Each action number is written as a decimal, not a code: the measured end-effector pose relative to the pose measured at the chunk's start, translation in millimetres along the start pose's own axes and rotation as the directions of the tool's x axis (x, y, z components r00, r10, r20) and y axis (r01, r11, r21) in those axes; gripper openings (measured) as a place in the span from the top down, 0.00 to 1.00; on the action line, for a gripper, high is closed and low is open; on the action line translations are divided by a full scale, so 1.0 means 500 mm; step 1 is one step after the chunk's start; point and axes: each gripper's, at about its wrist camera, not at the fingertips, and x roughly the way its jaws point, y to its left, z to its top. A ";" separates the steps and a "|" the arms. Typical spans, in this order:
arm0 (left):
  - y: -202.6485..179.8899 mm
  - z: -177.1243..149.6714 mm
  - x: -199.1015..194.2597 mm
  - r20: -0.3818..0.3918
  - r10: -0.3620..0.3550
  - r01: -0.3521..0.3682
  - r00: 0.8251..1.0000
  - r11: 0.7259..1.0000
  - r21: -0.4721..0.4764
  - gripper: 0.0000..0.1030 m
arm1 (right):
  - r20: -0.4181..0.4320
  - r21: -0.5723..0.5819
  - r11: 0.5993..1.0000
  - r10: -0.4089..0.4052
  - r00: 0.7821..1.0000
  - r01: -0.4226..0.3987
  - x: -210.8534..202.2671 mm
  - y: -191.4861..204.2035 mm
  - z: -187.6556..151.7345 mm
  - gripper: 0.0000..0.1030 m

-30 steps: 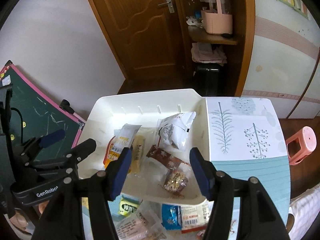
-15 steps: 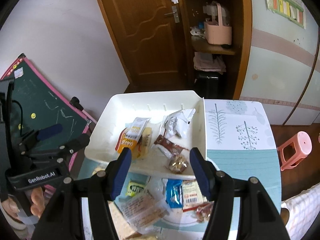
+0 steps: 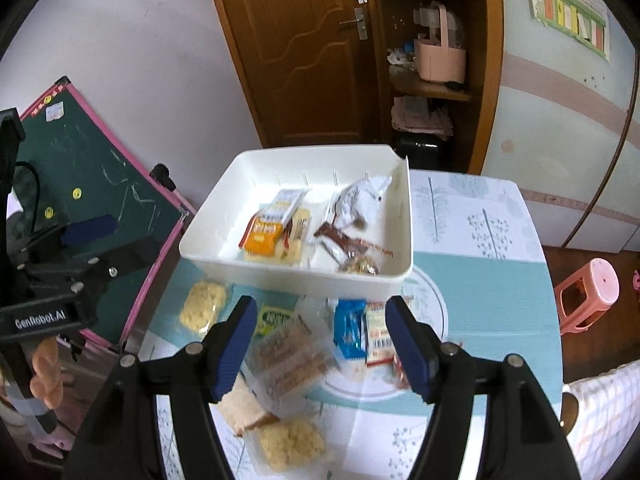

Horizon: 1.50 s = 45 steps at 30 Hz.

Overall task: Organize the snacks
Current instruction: 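Withdraw both grippers from the bin over the remaining snacks, then grasp the tan paper bread bag with the left gripper while the right grasps the clear-packed yellow cake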

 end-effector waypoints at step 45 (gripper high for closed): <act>0.001 -0.296 0.297 -0.369 0.006 -0.134 0.929 0.937 -0.321 0.14 | -0.226 -0.133 0.990 0.016 0.974 -0.047 0.214 0.041 -0.296 0.45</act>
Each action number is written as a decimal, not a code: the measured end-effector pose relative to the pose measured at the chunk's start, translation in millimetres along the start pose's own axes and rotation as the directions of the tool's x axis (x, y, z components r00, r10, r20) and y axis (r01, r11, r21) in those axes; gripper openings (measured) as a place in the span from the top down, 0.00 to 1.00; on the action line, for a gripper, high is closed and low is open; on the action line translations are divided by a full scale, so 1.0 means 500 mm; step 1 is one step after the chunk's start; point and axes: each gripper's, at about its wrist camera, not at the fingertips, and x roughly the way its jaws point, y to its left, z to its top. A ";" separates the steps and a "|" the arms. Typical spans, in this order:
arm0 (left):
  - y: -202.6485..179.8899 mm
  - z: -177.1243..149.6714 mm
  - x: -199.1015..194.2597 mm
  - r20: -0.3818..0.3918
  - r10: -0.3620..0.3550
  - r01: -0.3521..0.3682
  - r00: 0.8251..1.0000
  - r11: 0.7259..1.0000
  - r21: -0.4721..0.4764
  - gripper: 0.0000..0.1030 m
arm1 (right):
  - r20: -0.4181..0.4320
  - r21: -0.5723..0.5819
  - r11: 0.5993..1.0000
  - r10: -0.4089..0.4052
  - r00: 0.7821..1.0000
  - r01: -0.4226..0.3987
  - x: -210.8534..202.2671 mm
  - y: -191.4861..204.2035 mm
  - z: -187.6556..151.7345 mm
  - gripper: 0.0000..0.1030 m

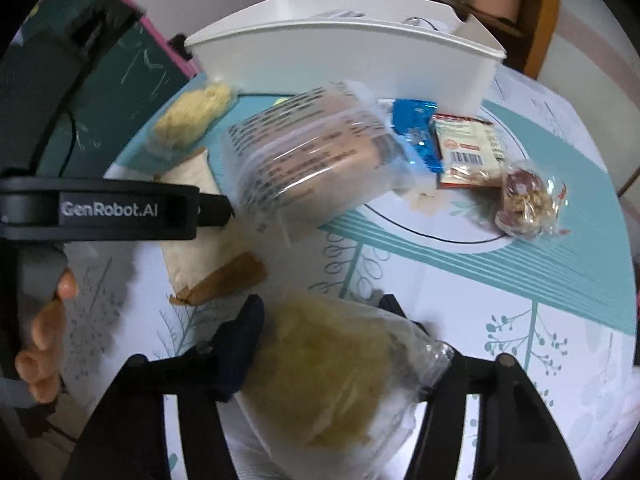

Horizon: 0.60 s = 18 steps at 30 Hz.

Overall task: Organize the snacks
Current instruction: 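Grasp the tan paper bread bag with the left gripper while the right grasps the clear-packed yellow cake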

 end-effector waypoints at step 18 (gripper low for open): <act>-0.019 0.011 0.019 -0.071 0.137 -0.144 0.988 0.985 -0.099 0.08 | 0.049 0.028 0.998 0.050 0.998 -0.051 -0.022 -0.026 -0.025 0.47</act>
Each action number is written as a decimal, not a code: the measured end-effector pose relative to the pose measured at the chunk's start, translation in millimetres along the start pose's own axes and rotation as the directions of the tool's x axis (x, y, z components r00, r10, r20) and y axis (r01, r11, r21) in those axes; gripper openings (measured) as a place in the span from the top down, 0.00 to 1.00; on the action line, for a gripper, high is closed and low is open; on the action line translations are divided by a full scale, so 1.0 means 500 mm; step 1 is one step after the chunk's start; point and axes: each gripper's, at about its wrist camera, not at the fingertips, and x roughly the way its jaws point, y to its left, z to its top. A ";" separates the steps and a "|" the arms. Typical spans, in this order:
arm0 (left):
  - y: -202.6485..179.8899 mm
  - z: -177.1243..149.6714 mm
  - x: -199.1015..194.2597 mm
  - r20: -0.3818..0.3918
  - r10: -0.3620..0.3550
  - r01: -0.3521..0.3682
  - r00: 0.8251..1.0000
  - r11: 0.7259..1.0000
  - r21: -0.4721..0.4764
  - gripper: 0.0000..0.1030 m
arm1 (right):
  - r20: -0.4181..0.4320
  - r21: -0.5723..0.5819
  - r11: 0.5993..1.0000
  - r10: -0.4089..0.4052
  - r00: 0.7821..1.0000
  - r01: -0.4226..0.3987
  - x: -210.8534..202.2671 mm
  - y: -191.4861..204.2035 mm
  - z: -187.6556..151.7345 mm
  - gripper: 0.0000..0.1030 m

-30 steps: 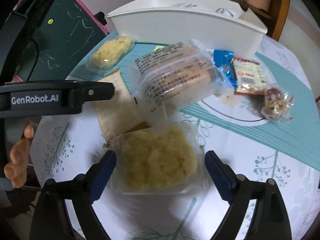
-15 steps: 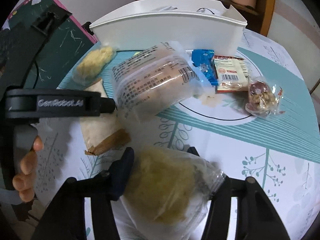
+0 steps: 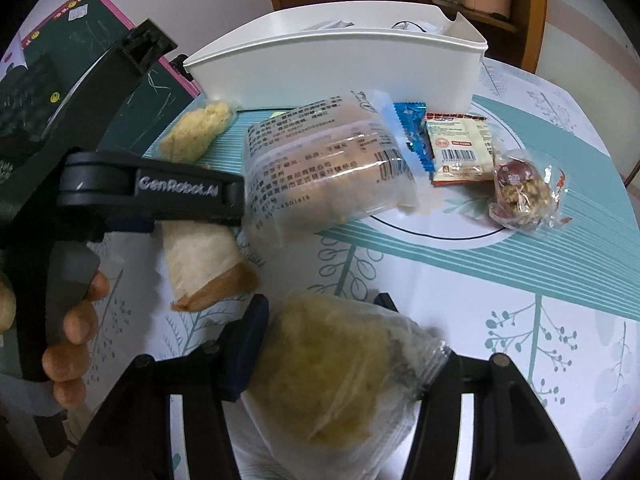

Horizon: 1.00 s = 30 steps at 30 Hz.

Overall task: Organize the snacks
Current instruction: 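Grasp the tan paper bread bag with the left gripper while the right grasps the clear-packed yellow cake, then carry both snacks into the white bin and open both grippers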

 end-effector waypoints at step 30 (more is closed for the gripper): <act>0.016 -0.111 -0.205 0.194 -0.223 0.150 0.955 0.931 0.332 0.43 | 0.032 0.043 0.999 -0.005 0.999 0.004 -0.075 0.005 -0.005 0.64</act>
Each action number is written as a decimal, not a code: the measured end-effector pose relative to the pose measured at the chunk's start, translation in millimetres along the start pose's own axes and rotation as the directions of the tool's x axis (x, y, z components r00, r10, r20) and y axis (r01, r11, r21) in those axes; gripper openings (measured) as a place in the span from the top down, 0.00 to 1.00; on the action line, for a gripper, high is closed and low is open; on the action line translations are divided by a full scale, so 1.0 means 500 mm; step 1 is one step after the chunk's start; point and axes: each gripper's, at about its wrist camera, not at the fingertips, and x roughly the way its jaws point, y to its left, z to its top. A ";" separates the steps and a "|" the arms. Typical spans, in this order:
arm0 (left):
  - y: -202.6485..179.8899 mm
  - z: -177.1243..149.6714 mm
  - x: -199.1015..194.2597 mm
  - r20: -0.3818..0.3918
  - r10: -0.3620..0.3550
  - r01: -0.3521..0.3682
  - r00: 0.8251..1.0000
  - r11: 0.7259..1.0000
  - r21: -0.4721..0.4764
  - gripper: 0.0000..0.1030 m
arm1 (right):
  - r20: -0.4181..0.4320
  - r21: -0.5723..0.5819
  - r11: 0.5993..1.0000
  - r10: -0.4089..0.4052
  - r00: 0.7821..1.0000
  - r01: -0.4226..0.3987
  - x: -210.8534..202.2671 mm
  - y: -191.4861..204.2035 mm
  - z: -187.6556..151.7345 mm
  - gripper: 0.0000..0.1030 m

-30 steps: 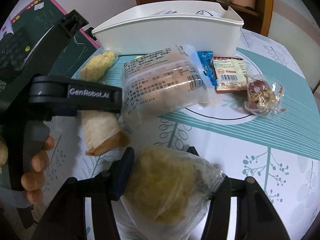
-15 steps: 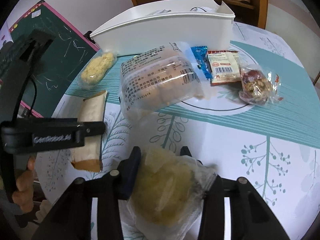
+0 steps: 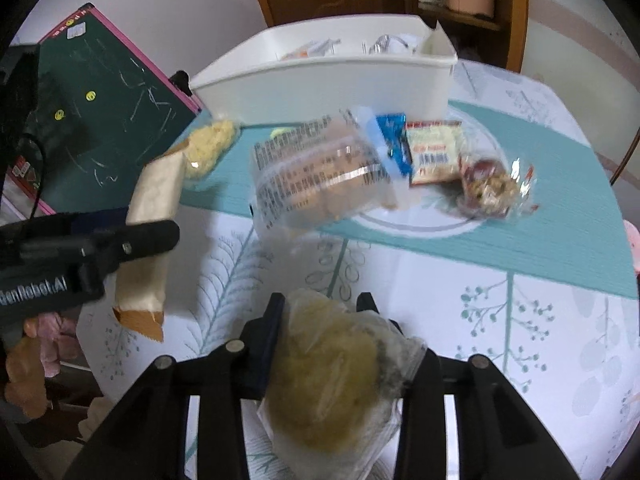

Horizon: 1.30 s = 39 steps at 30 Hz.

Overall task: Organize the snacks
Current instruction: 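Carry both snacks into the white bin and open both grippers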

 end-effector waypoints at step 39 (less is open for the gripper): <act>0.012 0.484 -0.050 0.342 0.204 -0.264 0.917 0.954 0.139 0.42 | 0.312 -0.023 0.983 -0.167 0.935 0.183 -0.128 0.011 0.545 0.64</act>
